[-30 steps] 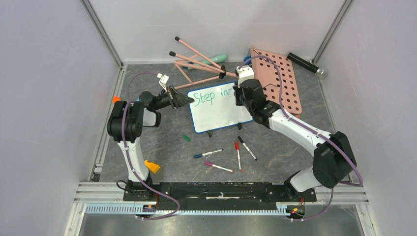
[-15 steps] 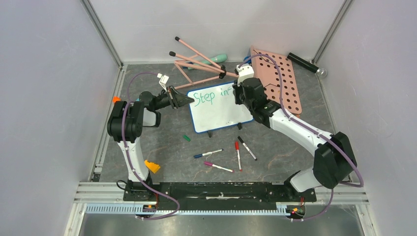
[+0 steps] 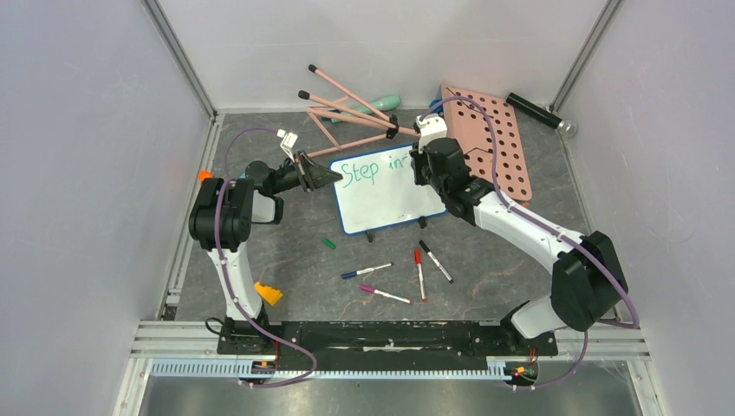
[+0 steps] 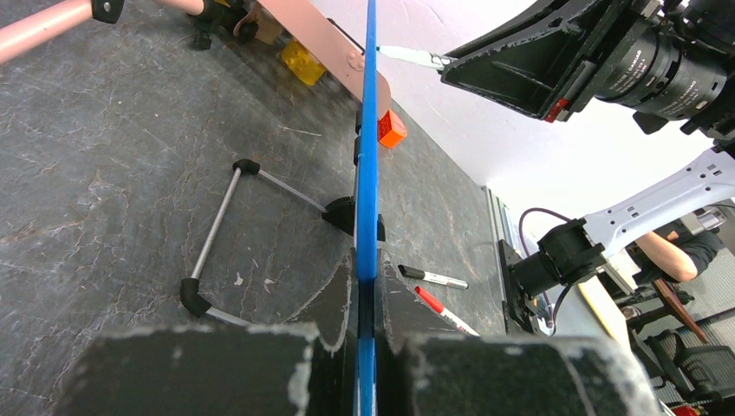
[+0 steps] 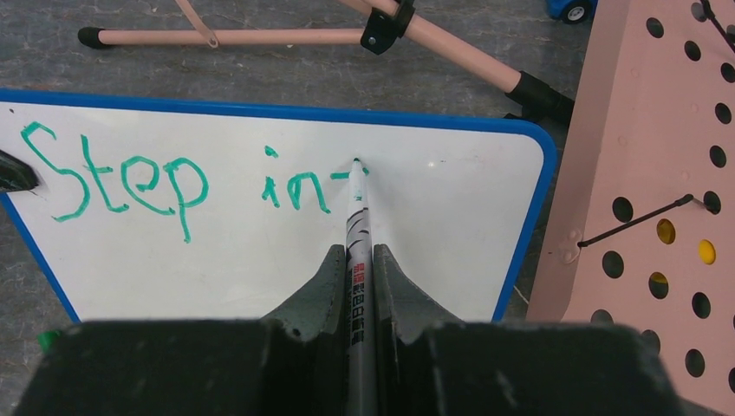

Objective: Write a sentence on the whiteboard

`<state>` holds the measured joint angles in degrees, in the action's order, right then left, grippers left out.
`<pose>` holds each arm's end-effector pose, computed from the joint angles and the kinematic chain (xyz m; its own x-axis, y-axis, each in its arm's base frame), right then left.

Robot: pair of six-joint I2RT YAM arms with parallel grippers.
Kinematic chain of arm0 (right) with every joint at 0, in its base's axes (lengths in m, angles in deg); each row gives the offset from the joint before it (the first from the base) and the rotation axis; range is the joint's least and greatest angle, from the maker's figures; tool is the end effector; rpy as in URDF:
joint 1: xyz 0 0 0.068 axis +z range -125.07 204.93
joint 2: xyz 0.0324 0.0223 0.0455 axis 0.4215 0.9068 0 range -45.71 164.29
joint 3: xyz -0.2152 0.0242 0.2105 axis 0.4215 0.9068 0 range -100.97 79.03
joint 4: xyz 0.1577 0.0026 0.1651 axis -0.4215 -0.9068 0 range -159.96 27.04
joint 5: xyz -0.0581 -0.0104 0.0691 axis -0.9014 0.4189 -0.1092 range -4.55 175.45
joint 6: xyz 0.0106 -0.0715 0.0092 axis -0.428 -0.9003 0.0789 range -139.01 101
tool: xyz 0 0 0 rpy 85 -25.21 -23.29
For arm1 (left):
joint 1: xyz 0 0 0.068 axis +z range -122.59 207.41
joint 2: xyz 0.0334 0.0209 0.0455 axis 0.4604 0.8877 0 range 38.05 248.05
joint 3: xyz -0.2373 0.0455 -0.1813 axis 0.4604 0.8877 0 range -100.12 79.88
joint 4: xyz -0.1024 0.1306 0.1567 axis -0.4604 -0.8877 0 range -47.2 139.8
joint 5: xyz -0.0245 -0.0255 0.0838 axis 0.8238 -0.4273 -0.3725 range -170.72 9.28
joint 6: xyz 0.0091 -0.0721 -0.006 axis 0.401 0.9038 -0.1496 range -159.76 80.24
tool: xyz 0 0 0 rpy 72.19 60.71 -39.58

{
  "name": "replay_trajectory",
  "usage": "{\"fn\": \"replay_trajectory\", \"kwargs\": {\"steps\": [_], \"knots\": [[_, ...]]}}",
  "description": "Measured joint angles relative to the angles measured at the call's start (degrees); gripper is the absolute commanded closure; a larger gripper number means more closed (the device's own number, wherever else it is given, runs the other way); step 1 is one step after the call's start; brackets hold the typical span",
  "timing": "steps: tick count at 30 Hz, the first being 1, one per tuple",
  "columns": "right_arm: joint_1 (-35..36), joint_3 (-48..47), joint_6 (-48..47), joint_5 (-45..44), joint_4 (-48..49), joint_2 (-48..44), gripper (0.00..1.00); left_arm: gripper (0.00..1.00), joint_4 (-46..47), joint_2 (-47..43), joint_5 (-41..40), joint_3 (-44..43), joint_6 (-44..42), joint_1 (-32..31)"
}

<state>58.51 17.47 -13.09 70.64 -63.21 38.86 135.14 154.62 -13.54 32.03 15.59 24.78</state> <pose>0.2834 0.1696 0.3273 -0.3624 -0.1209 -0.9242 -0.3033 0.9529 -0.0057 0.3740 -0.0732 0.2313 -0.5781 -0.2928 -0.7617 0.7468 0.1864 -0.6384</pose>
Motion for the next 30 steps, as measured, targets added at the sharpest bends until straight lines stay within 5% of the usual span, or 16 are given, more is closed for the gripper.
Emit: {"fn": "replay_trajectory", "kwargs": {"steps": [30], "knots": [[0.00,7.54,1.09,-0.63,-0.20,-3.19,1.00,0.98,-0.02,0.00,0.00,0.00,0.00,0.00]]}}
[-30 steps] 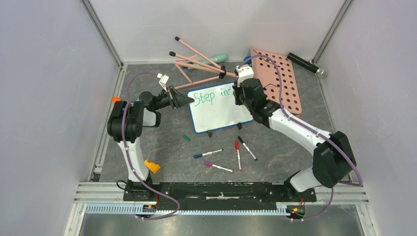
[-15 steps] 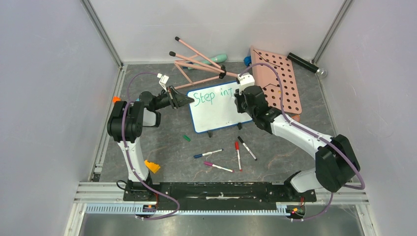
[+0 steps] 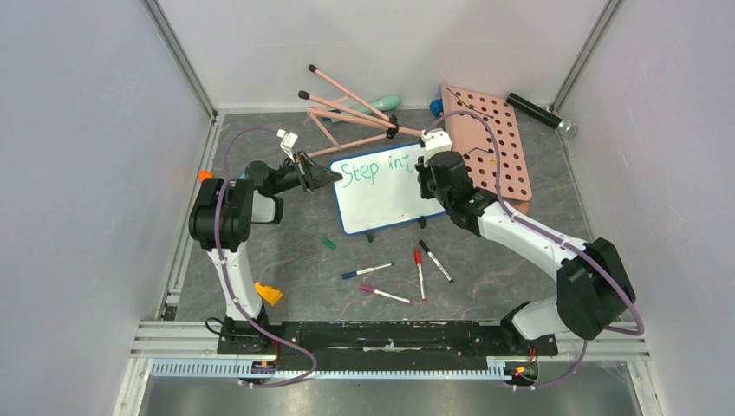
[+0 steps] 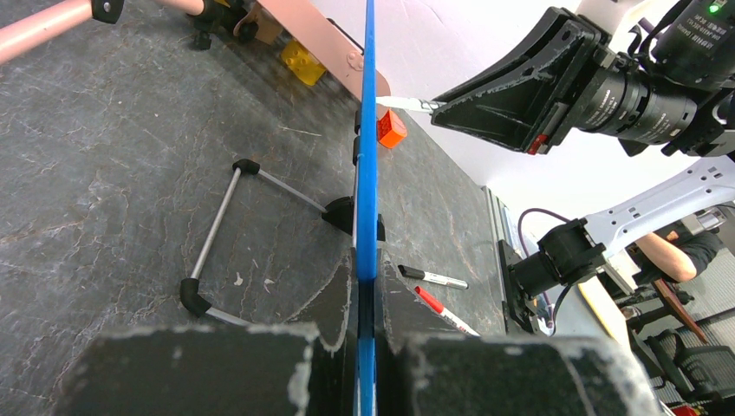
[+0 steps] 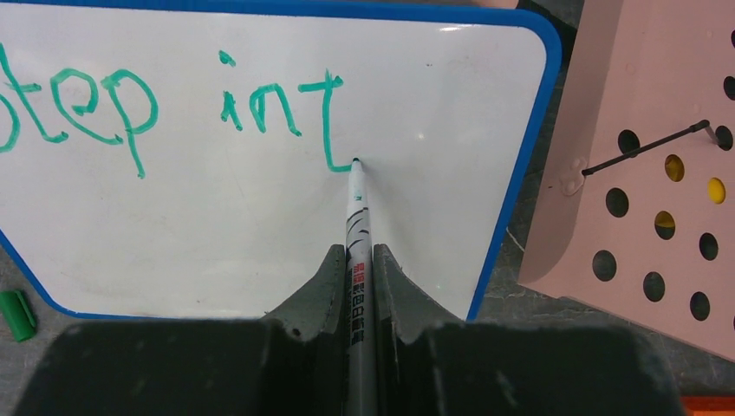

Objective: Write a sentence on the whiteboard

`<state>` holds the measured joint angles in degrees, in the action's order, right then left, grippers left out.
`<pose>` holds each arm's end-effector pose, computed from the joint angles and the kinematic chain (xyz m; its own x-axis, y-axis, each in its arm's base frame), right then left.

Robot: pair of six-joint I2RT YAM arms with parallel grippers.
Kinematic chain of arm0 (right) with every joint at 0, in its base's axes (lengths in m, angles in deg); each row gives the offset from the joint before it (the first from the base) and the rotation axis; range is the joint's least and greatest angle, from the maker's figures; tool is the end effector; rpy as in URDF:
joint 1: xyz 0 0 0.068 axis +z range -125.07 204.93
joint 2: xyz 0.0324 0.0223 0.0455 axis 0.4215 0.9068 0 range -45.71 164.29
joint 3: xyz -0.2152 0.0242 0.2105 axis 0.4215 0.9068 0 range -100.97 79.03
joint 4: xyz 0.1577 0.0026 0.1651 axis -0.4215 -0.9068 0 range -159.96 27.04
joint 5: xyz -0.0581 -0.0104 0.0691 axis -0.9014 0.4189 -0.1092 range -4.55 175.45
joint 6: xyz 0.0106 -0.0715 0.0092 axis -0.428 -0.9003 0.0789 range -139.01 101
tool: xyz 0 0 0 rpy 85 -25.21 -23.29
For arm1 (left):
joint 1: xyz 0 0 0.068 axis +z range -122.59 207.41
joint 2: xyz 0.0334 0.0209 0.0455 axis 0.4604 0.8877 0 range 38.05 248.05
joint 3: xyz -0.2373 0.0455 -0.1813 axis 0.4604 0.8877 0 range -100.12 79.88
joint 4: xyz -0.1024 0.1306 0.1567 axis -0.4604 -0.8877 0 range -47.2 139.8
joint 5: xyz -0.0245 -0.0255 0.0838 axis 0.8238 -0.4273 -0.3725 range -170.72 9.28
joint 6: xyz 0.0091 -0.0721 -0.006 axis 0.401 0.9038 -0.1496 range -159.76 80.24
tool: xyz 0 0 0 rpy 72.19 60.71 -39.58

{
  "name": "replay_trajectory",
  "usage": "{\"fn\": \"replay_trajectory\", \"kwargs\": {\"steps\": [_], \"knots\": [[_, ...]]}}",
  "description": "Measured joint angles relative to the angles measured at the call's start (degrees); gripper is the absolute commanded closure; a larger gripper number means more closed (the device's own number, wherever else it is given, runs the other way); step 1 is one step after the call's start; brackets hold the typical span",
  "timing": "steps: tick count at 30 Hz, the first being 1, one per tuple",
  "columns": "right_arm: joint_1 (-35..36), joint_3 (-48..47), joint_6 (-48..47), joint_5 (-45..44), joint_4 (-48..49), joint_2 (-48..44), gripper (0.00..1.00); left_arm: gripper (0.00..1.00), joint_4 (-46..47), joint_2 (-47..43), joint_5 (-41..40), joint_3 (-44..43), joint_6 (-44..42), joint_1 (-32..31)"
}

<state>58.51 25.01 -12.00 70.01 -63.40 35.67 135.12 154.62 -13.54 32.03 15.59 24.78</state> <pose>0.2642 0.1560 0.2996 -0.4269 -0.1422 -0.8930 -0.2870 0.9578 -0.0153 0.3740 -0.0732 0.2313 -0.5783 -0.2928 -0.7615 0.7465 0.1864 -0.6387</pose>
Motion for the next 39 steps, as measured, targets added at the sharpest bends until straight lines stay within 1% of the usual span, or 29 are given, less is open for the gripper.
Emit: {"fn": "replay_trajectory", "kwargs": {"steps": [8,25,39], "knots": [[-0.13,-2.99,-0.22,-0.31,-0.48,0.39,1.00,0.98,0.02,0.00,0.00,0.00,0.00,0.00],[-1.46,-4.79,-0.46,-1.38,-1.81,0.44,1.00,0.98,0.00,0.00,0.00,0.00,0.00,0.00],[-2.32,-5.97,-1.09,-0.13,-1.88,2.25,1.00,0.98,0.02,0.00,0.00,0.00,0.02,0.00]]}}
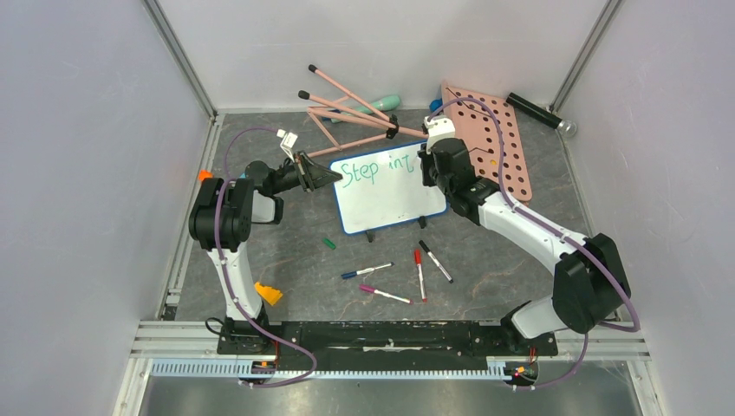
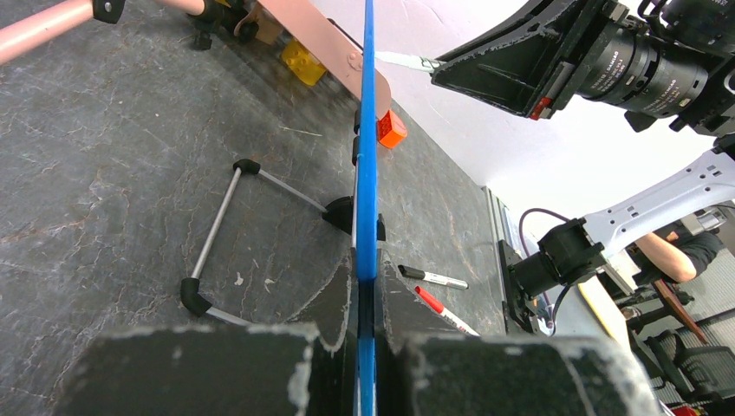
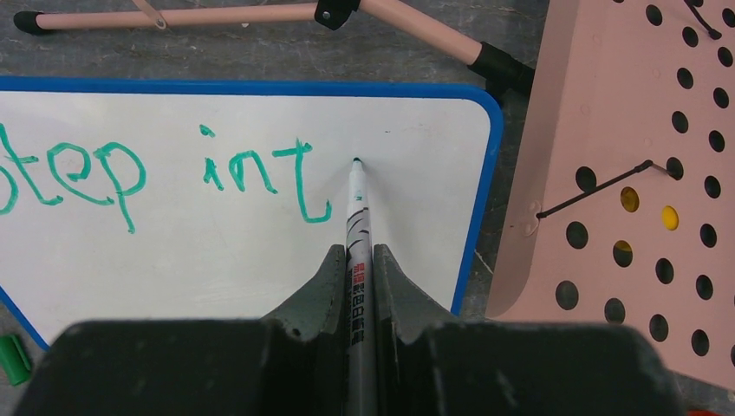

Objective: Write a sentence on the whiteboard

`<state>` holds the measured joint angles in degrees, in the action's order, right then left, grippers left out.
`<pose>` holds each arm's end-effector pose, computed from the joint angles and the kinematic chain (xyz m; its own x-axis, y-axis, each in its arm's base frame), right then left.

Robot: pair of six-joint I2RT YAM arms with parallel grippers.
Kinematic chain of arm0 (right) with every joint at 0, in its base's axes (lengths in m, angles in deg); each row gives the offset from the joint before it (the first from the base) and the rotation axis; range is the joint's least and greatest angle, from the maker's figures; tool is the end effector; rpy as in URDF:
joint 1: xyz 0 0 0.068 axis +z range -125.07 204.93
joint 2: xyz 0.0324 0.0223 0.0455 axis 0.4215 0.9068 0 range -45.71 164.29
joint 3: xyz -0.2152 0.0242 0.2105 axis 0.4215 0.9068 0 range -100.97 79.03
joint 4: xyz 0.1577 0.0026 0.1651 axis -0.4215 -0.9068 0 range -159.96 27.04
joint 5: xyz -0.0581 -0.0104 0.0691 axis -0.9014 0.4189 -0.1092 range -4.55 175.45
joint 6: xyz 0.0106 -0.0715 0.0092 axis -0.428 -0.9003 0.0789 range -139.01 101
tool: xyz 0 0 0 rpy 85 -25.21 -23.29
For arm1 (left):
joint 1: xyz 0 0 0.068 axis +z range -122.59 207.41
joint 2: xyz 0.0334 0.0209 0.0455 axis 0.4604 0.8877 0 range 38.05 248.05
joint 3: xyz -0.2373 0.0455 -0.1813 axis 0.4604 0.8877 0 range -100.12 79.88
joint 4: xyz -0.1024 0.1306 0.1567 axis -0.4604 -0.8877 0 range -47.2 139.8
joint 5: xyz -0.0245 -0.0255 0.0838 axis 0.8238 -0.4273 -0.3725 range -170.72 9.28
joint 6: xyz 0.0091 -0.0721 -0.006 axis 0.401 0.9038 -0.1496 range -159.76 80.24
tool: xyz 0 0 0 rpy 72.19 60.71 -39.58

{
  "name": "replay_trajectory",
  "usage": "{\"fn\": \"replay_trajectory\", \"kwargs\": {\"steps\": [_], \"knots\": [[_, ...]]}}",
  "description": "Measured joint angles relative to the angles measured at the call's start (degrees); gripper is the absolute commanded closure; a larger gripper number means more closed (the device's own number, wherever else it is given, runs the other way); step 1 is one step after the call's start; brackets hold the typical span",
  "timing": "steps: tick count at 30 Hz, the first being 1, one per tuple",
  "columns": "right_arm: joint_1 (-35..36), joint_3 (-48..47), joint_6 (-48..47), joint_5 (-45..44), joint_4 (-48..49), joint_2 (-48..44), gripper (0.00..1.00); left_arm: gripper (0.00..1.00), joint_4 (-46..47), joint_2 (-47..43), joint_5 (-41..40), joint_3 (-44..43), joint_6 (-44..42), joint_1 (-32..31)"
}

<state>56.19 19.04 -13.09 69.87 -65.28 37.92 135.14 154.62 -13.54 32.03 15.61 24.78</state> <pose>0.2837 0.1532 0.3188 -0.4026 -0.1282 -0.9064 -0.2533 0.9671 -0.0243 0.3740 -0.0732 0.2313 -0.5783 -0.2929 -0.7614 0.7466 0.1863 -0.6387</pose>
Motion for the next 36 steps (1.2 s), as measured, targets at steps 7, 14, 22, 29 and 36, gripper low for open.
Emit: {"fn": "replay_trajectory", "kwargs": {"steps": [7,14,22,29,36], "knots": [[0.00,0.48,0.04,1.20,0.15,-0.15,1.00,0.98,0.00,0.00,0.00,0.00,0.00,0.00],[0.00,2.93,0.24,1.75,0.04,-1.49,1.00,0.98,0.00,0.00,0.00,0.00,0.00,0.00],[-0.22,3.02,0.48,-0.33,-0.44,-1.62,1.00,0.98,0.00,0.00,0.00,0.00,0.00,0.00],[-0.66,1.73,0.46,-1.03,-1.64,-1.09,1.00,0.98,0.00,0.00,0.00,0.00,0.00,0.00],[-0.83,-0.37,0.37,-0.87,-1.88,-0.11,1.00,0.98,0.00,0.00,0.00,0.00,0.00,0.00]]}}
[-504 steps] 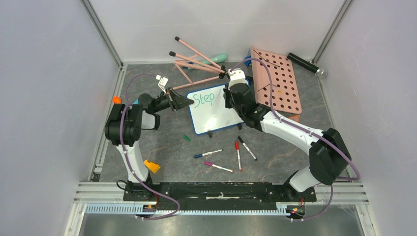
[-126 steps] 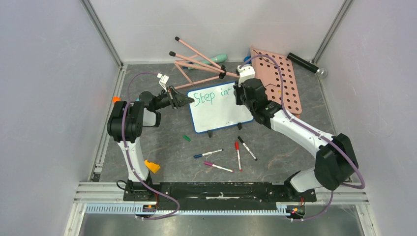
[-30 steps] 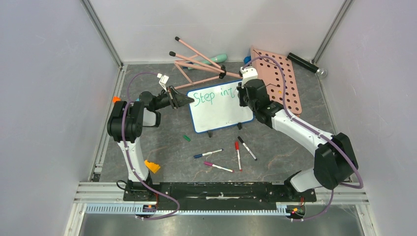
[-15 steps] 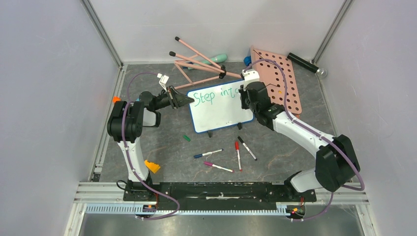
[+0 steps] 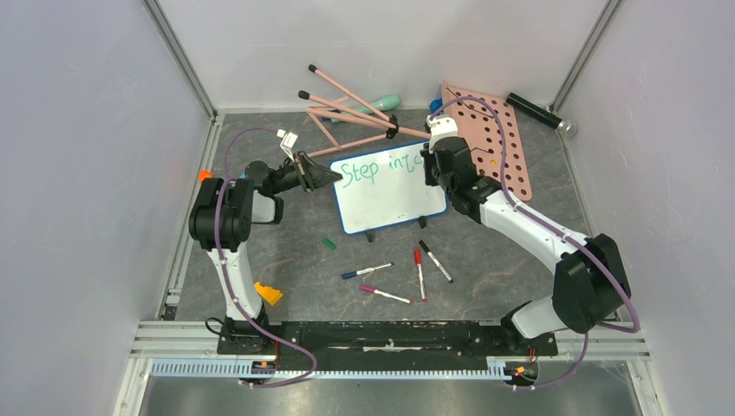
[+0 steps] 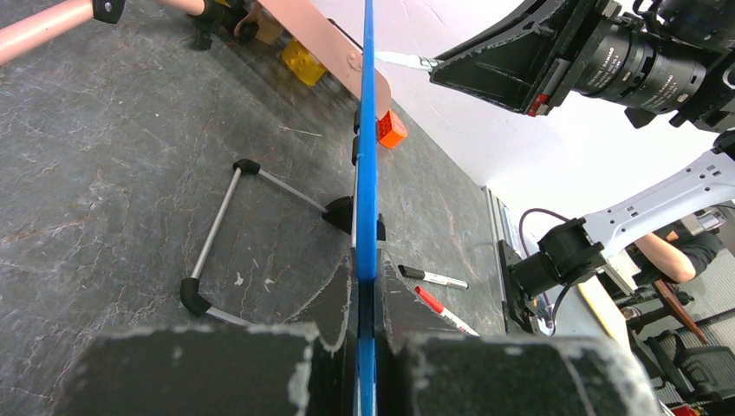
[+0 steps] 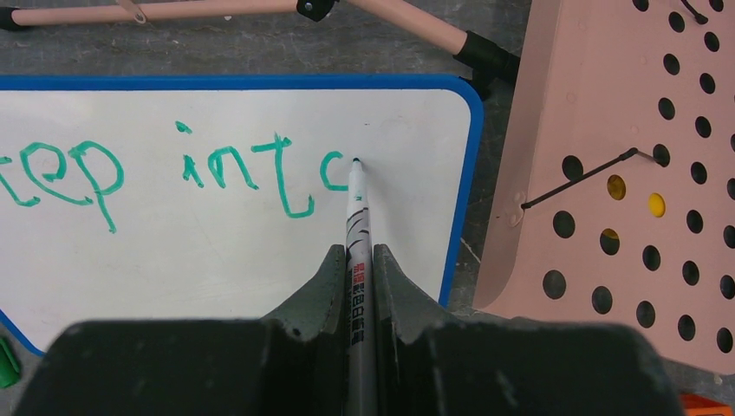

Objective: Write a sentence on the whiteboard

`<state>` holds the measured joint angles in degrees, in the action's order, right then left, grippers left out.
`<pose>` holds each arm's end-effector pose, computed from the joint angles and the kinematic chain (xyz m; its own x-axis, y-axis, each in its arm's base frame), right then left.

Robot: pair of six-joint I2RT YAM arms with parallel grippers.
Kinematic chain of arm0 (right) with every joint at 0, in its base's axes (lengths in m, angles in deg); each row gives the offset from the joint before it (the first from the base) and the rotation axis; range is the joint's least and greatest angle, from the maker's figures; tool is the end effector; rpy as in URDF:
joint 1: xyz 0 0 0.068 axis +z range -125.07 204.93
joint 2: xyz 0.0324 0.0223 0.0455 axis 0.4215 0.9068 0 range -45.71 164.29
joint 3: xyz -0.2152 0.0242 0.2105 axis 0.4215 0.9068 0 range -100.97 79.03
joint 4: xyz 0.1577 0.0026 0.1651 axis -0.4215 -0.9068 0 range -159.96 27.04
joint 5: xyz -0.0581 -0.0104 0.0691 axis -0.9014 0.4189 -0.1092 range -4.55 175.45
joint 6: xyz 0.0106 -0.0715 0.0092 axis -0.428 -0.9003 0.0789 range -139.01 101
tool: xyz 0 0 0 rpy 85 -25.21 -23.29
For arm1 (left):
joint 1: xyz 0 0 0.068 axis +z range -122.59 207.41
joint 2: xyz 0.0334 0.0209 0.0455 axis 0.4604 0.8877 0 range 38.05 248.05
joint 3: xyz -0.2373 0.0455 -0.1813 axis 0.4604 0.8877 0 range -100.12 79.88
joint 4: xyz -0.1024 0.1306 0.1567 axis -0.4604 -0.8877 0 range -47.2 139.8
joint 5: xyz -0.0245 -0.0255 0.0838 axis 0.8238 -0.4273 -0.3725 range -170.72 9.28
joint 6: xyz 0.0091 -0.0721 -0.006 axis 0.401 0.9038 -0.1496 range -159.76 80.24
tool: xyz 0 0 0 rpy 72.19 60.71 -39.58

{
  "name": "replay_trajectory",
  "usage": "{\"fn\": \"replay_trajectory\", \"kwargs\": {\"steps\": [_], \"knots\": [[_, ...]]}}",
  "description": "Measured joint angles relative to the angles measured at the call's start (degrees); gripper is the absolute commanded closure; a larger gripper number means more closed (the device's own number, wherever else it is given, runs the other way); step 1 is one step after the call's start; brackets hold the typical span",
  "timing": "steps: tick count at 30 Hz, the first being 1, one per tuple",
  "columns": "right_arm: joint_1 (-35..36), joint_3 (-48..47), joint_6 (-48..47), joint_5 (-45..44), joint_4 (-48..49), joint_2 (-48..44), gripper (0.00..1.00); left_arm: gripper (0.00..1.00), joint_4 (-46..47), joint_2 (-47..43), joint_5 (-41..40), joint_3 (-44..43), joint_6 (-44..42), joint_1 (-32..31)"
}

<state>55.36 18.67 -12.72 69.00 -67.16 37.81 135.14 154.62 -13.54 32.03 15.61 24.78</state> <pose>0.2846 0.1473 0.3178 -0.4235 -0.1269 -0.8970 -0.2239 0.9741 -0.0321 0.3740 -0.0732 0.2313 -0.5783 -0.2929 -0.7614 0.7466 0.1863 -0.6387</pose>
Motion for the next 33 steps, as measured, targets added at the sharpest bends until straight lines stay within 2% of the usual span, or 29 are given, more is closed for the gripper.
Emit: {"fn": "replay_trajectory", "kwargs": {"steps": [20,33], "knots": [[-0.28,-0.57,-0.35,7.65,2.10,-1.27,1.00,0.98,0.00,0.00,0.00,0.00,0.02,0.00],[-0.28,-0.57,-0.35,9.01,3.76,-0.87,1.00,0.98,0.00,0.00,0.00,0.00,0.02,0.00]]}}
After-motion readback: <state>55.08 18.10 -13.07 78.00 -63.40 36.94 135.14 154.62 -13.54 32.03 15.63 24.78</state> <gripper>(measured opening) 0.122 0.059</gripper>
